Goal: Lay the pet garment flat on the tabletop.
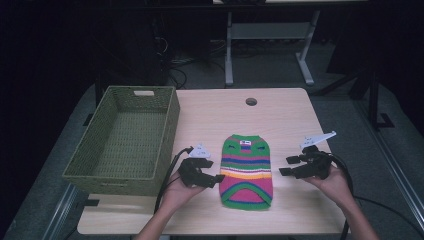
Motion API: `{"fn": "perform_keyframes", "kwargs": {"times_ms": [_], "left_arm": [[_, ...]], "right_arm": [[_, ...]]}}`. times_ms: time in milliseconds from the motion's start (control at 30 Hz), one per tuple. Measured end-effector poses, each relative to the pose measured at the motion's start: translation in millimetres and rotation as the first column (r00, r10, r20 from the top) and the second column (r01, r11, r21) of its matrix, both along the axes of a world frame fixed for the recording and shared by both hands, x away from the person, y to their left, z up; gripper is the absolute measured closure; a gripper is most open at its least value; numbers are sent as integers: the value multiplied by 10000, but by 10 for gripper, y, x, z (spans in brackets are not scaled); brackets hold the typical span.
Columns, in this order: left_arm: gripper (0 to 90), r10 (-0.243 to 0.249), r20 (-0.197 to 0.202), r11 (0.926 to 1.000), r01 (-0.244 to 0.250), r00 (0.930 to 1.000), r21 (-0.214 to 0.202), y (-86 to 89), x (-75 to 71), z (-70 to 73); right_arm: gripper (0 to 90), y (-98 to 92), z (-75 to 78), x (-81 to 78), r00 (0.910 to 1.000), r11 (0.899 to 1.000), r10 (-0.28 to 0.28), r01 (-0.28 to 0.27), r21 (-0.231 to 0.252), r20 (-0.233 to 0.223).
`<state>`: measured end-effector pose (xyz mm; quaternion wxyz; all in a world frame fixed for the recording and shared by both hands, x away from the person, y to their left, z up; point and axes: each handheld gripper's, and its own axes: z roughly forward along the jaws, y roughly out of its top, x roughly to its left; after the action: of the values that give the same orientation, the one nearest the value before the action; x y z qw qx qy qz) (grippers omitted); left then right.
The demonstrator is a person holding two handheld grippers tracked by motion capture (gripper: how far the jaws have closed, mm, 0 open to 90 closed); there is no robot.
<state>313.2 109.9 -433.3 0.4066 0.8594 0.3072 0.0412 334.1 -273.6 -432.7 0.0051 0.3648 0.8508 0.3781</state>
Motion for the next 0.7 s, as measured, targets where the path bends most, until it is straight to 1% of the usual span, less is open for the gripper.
{"fn": "perform_keyframes", "kwargs": {"times_ms": [33,133,167,233,333,433,533,567,600,667,700], "left_arm": [[291,-78,9,9999,78,10000,70,14,-4,-2],[287,-43,-14,10000,43,10000,-39,33,-23,-16],[287,-56,-25,10000,56,10000,-12,44,-30,-17],[284,-13,-43,10000,12,10000,-98,62,-46,-23],[276,-11,-4,10000,11,10000,-97,83,-72,-26],[274,18,-2,10000,-18,10000,8,114,-96,-32],[266,38,-33,10000,-38,10000,28,151,-113,-35],[262,117,-49,9999,-118,9999,-57,156,-126,-38],[261,103,-45,9999,-104,9999,-44,167,-135,-38],[254,123,-94,9999,-123,9999,-23,172,-156,-50],[249,31,-98,9999,-30,9999,118,176,-163,-59]], "right_arm": [[350,-2,3,-7,10000,10000,-17,17,20,0],[334,-13,14,-20,10000,10000,9,-9,18,59],[333,-13,18,-25,10000,10000,4,-4,38,26],[333,-16,21,-33,10000,10000,64,-64,77,22],[331,-30,21,-56,10000,10000,15,-15,76,-5],[330,-69,-10,-81,10000,10000,-23,23,85,-5],[329,-115,-32,-127,9999,9998,-122,121,154,28],[323,-128,-37,-137,9999,9998,-125,125,185,-2],[322,-141,-35,-151,9998,9998,-172,172,131,29],[323,-173,-33,-185,9997,9995,-231,229,217,115],[324,-188,-38,-196,9996,9994,-249,246,246,110]]}}
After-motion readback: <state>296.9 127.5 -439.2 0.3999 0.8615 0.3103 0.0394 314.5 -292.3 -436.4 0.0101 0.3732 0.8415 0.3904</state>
